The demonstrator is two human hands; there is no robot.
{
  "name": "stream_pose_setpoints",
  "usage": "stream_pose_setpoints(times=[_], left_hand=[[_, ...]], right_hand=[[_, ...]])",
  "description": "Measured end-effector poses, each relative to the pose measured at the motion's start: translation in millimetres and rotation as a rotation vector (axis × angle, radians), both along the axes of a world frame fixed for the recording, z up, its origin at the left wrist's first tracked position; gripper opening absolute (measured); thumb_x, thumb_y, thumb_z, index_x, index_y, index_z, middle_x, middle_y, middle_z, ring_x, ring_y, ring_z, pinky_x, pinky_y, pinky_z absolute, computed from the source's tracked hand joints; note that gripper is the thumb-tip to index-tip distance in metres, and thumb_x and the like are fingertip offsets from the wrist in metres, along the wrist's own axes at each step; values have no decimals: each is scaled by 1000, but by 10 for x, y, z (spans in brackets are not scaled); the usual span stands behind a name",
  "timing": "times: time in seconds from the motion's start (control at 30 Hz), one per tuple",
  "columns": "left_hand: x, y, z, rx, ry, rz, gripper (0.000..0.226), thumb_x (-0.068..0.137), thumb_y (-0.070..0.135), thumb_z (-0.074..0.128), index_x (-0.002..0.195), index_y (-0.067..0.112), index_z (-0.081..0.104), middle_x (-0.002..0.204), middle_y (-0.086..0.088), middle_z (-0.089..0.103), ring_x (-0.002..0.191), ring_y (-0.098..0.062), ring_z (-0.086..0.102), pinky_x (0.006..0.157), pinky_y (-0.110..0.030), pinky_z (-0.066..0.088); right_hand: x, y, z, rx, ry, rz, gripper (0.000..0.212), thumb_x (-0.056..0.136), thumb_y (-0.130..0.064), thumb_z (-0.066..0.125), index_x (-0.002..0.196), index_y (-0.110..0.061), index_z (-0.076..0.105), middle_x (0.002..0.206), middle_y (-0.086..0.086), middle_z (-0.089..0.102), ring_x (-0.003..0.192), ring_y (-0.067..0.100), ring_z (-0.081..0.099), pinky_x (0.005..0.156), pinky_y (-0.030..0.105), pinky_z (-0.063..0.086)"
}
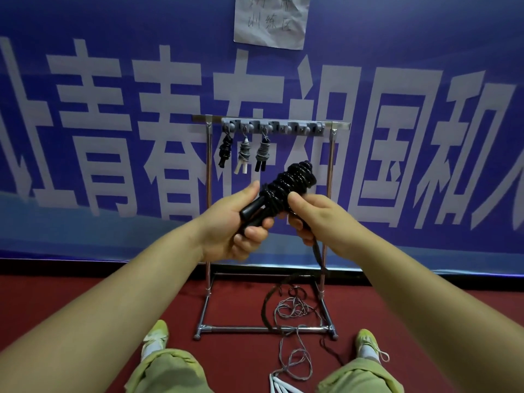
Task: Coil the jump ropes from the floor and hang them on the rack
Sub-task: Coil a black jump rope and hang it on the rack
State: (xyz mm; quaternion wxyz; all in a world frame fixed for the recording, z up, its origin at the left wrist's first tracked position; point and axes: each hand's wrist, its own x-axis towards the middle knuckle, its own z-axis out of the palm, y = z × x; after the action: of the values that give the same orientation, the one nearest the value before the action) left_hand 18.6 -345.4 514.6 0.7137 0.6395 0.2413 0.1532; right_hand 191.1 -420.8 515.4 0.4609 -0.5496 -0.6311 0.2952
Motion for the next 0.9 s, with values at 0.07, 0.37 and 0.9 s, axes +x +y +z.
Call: stream_pose_setpoints(times=[0.07, 0.37, 0.9], left_hand=[[23, -16, 5, 114, 19, 64, 62, 71, 74, 34, 71, 15, 51, 48, 6, 35, 37, -5, 25, 40, -18, 19], [124, -56, 77, 727, 230, 390, 55, 90, 64, 36, 71, 15, 52, 57, 2, 46, 54, -19, 41, 58, -33, 34], [31, -102, 139, 275, 138, -23, 62, 78, 67, 45, 105, 14, 64, 92, -5, 68, 80, -18, 63, 79, -37, 51]], right_hand=[[25, 18, -9, -20, -40, -69, 46, 98, -46, 39, 74, -13, 58, 58, -3, 38, 51, 12, 34, 51, 26, 34], [-26, 33, -70, -64, 139, -135, 47, 94, -51, 47, 80, -8, 61, 52, -7, 33, 47, 10, 28, 50, 25, 34], [-9, 14, -159, 37, 402, 73, 32, 83, -44, 46, 83, -12, 46, 61, 0, 40, 48, 9, 27, 47, 23, 19]])
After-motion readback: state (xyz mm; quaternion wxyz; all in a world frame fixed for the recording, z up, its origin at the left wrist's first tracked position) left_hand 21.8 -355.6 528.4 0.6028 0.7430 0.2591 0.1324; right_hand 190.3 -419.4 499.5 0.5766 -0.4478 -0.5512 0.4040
